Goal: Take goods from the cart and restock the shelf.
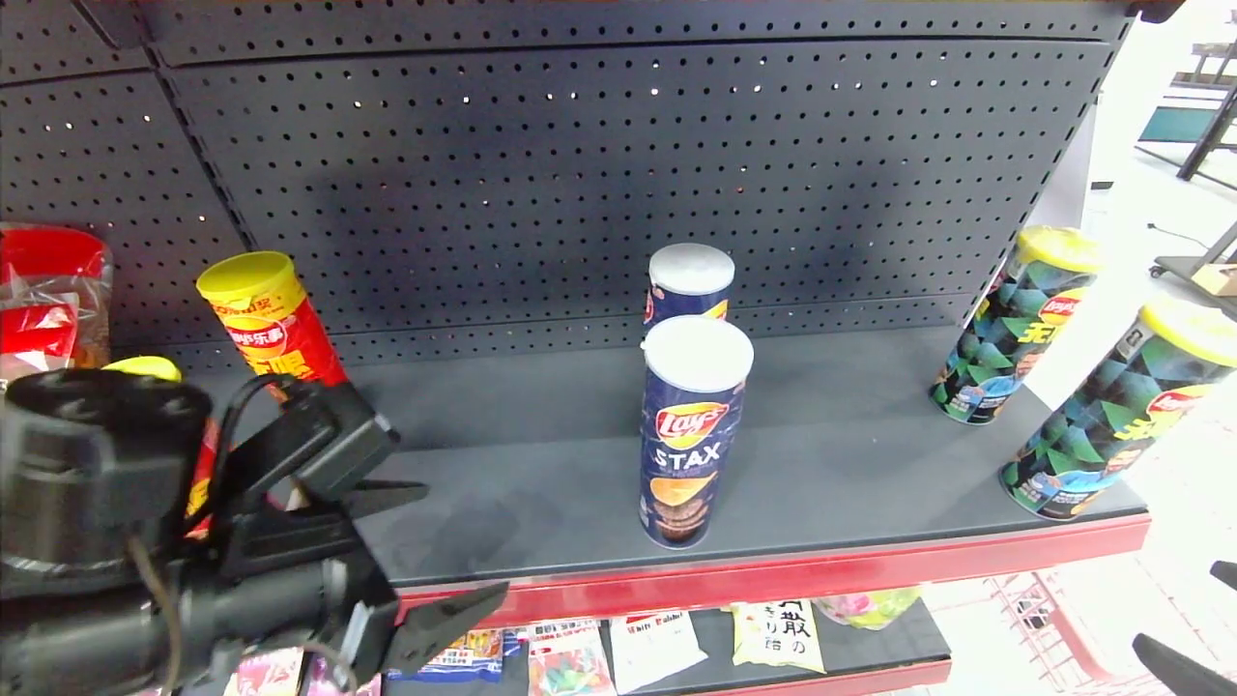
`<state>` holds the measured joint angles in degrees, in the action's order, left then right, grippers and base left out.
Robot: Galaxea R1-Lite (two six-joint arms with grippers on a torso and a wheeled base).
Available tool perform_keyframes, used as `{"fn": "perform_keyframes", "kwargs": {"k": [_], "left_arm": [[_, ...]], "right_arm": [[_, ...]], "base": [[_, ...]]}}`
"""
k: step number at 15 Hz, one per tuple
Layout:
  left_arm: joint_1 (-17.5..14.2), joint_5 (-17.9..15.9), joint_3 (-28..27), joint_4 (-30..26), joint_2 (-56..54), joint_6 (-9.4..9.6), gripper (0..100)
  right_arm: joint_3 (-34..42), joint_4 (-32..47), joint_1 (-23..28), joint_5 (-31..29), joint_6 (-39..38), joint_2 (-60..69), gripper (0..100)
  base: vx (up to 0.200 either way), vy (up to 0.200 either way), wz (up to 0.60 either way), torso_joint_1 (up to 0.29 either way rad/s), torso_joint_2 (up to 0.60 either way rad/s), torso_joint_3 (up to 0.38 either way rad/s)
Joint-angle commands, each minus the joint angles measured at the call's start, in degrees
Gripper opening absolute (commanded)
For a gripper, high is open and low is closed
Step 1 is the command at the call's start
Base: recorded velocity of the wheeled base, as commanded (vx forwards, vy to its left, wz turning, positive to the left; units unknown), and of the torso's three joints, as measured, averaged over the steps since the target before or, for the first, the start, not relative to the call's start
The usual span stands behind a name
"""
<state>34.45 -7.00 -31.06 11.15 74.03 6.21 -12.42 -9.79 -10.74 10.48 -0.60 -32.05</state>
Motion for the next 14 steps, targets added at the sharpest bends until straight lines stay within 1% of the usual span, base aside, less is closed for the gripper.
{"fn": "perform_keyframes", "kwargs": {"k": [1, 2, 3, 4, 5, 6, 7, 8, 10, 11, 12, 13, 14], "left_arm": [[0.35, 10.51, 6.63, -15.64, -26.92, -4.18, 100], [-0.88, 14.47, 4.96, -24.6, -33.78, -6.64, 100], [-4.04, 17.02, 3.11, -32.42, -38.88, -8.05, 100], [-10.81, 18.51, 1.44, -39.1, -43.54, -9.11, 100], [-19.77, 18.51, 1.09, -42.36, -46.44, -10.25, 100], [-27.33, 18.51, 1.44, -43.41, -47.31, -11.3, 100], [-32.78, 18.34, 1.88, -43.67, -47.67, -12.09, 100], [-36.82, 17.98, 3.29, -43.94, -50.04, -12.18, 100], [-36.74, 16.93, 6.98, -43.59, -55.93, -12.18, 100], [-35.51, 12.01, 11.64, -42.18, -67.53, -10.86, 100], [-35.24, 9.99, 13.4, -42.36, -73.68, -8.75, 100], [-34.8, 10.16, 15.68, -41.13, -74.03, -7.44, 100], [-34.8, 9.81, 16.74, -36.12, -74.03, -8.31, 100]], "right_arm": [[3.28, 0.03, 2.48, -4.16, 0.33, 4.45, 100], [3.46, 0.03, 3.97, -7.67, 0.33, 5.15, 100], [3.46, 0.03, 5.11, -10.57, 0.33, 5.77, 100], [3.63, 0.3, 6.35, -13.47, 0.33, 6.56, 100], [3.72, 3.29, 7.49, -15.76, 0.33, 7.62, 100], [3.19, 7.94, 8.45, -16.9, 0.33, 8.67, 100], [2.67, 12.43, 9.33, -17.34, 0.33, 9.37, 100], [1.88, 17.0, 9.86, -17.34, 0.33, 10.96, 100], [3.98, 18.84, 9.42, -16.81, 1.65, 16.23, 100], [6.71, 18.75, 8.72, -13.38, 3.23, 24.23, 100], [6.62, 18.84, 7.93, -10.84, 3.15, 26.51, 100], [6.89, 18.49, 7.66, -10.13, 3.23, 27.13, 100], [7.06, 18.31, 7.75, -10.4, 3.15, 27.13, 100]], "base": [[0.0, 0.0, 0.0, 0.0, 0.0, 0.0], [0.0, 0.0, 0.0, 0.0, 0.0, 0.0], [0.0, 0.0, 0.0, 0.0, 0.0, 0.0], [0.0, 0.0, 0.0, 0.0, 0.0, 0.0], [0.0, 0.0, 0.0, 0.0, 0.0, 0.0], [0.0, 0.0, 0.0, 0.0, 0.0, 0.0], [0.0, 0.0, 0.0, 0.0, 0.0, 0.0], [0.0, 0.0, 0.0, 0.0, 0.0, 0.0], [0.0, 0.0, 0.0, 0.0, 0.0, 0.0], [0.0, 0.0, 0.0, 0.0, 0.0, 0.0], [0.0, 0.0, 0.0, 0.0, 0.0, 0.0], [0.0, 0.0, 0.0, 0.0, 0.0, 0.0], [0.0, 0.0, 0.0, 0.0, 0.0, 0.0]]}}
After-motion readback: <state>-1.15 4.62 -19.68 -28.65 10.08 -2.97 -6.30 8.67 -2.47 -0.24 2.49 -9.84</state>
